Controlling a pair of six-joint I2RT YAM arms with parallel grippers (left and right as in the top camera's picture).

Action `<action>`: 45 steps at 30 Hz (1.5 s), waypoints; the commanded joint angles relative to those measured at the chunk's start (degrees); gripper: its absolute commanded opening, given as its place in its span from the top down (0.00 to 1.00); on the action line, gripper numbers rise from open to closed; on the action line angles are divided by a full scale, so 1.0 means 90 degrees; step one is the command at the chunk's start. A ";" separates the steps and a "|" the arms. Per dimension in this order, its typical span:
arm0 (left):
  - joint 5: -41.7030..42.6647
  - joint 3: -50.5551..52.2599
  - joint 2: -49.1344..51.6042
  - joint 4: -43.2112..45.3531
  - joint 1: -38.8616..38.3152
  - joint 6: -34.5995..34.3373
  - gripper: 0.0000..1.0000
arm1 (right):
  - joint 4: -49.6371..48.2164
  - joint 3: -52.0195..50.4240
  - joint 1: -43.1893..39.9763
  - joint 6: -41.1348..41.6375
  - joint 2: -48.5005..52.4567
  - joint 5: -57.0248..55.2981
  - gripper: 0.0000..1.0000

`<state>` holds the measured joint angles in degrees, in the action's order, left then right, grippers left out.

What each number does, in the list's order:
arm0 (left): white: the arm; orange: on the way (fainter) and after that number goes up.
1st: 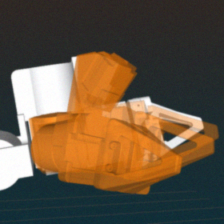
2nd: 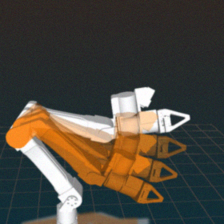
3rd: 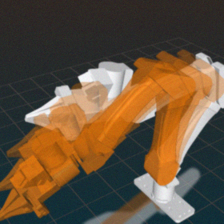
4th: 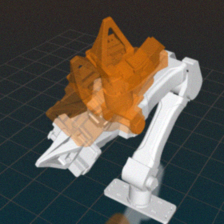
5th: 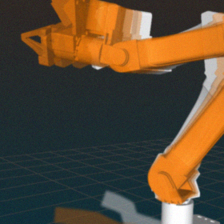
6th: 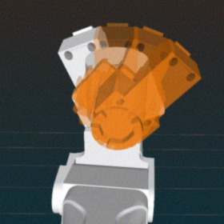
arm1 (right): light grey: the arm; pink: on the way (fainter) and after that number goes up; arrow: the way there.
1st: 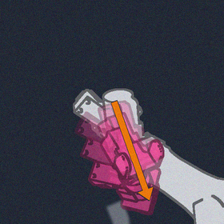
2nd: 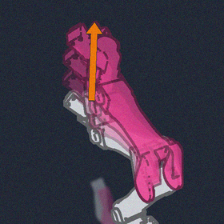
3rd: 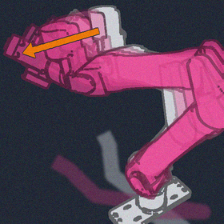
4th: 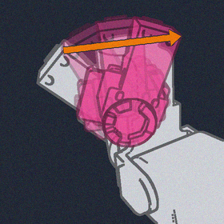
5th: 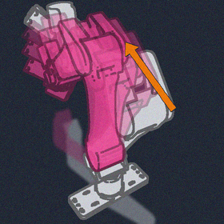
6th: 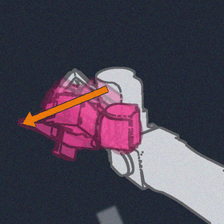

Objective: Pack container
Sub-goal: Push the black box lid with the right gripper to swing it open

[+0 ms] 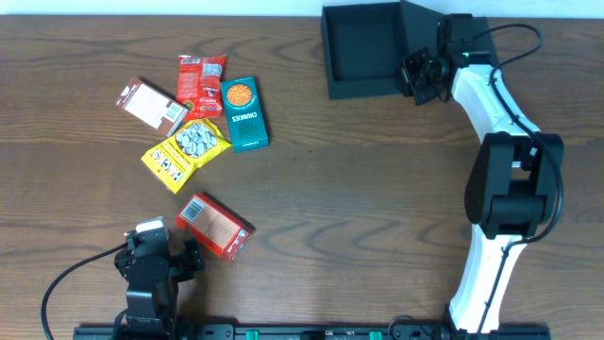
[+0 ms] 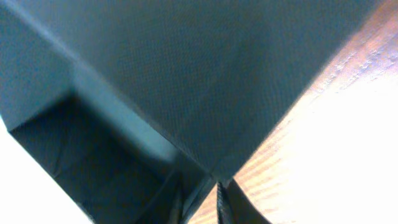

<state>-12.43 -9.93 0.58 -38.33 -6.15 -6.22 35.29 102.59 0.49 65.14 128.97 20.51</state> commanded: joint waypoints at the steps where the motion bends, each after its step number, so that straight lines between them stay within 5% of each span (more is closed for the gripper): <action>1: -0.0066 0.0070 -0.0041 0.0019 0.0022 -0.0070 0.05 | 0.0452 0.0029 -0.0041 -0.0814 0.0163 -0.0238 0.89; 17: -0.0066 0.0070 -0.0041 0.0019 0.0022 -0.0070 0.05 | 0.4180 0.1758 0.0296 -0.3631 0.0158 -0.1668 0.90; 25: -0.0066 0.0070 -0.0041 0.0019 0.0022 -0.0070 0.05 | 0.4488 0.2081 0.1069 -0.5406 0.0158 -0.2115 0.85; 30: -0.0066 0.0070 -0.0041 0.0019 0.0022 -0.0070 0.05 | 0.4624 0.2081 0.1472 -0.5251 0.0158 -0.2611 0.59; 37: -0.0066 0.0070 -0.0041 0.0019 0.0022 -0.0070 0.05 | 0.5508 0.2081 0.1435 -0.3218 0.0158 -0.2229 0.69; 45: -0.0066 0.0070 -0.0041 0.0019 0.0019 -0.0070 0.05 | 0.5697 0.2069 0.1418 -0.2186 0.0160 -0.2064 0.64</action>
<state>-12.43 -9.93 0.58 -38.33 -6.15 -6.22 86.91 120.38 13.56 40.58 129.93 1.08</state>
